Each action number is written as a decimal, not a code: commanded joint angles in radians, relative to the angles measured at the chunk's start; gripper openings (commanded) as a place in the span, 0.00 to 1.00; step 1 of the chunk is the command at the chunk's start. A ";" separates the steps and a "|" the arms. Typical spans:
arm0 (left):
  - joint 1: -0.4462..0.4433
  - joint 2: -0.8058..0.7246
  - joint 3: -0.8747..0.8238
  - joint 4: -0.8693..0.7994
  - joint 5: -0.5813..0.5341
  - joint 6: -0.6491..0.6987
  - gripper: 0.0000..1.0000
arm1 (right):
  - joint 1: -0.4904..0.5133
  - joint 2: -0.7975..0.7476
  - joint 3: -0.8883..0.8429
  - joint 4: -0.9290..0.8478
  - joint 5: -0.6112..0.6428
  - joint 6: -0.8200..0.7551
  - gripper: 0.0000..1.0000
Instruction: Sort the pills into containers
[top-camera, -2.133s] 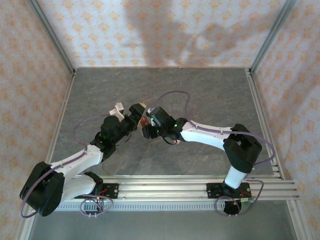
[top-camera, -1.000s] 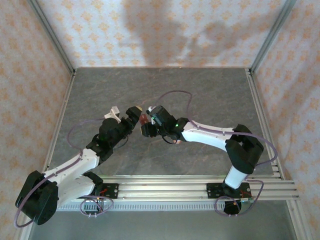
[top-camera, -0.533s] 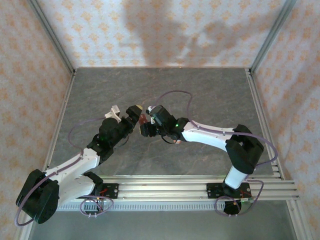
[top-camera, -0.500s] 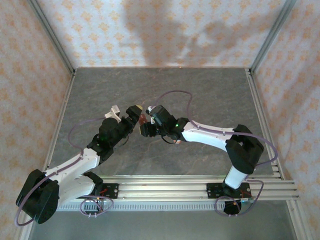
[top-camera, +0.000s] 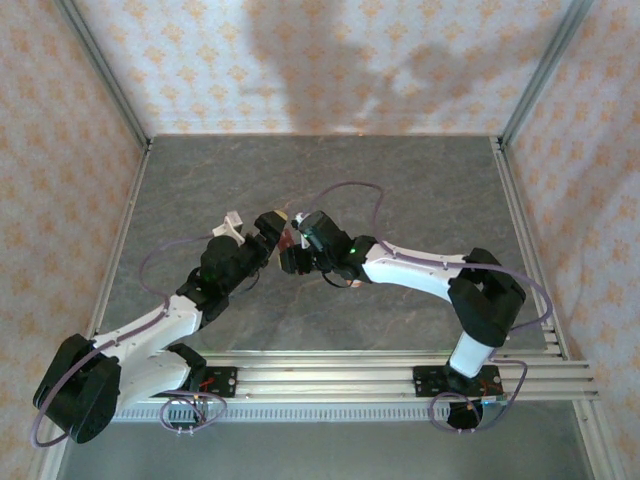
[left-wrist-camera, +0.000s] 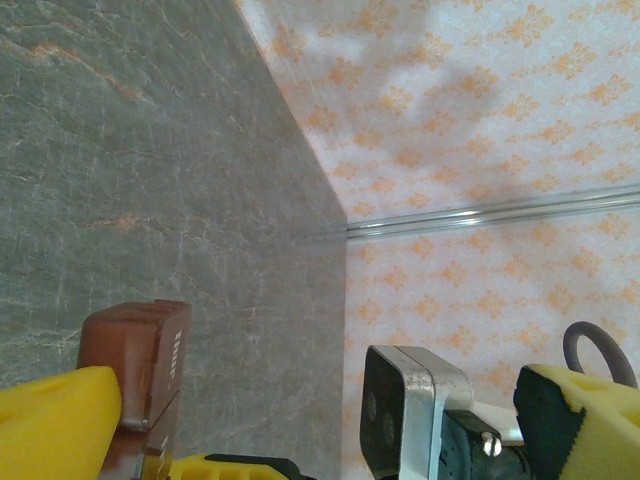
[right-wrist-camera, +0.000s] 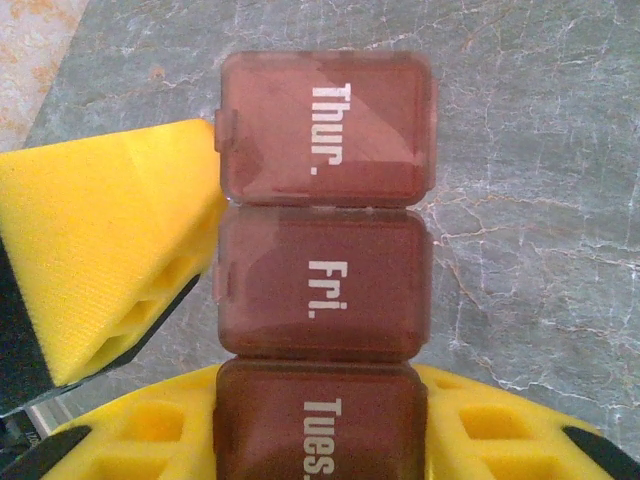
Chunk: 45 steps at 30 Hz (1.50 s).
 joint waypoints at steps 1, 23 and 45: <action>-0.012 0.005 0.004 0.048 0.002 -0.003 0.99 | 0.001 0.016 -0.009 0.045 -0.017 0.011 0.40; -0.037 0.067 0.046 0.070 -0.003 0.009 0.99 | 0.017 0.018 -0.060 0.068 -0.006 0.012 0.39; -0.037 -0.017 0.035 -0.107 -0.067 0.045 1.00 | -0.003 -0.039 -0.035 0.039 0.033 -0.004 0.39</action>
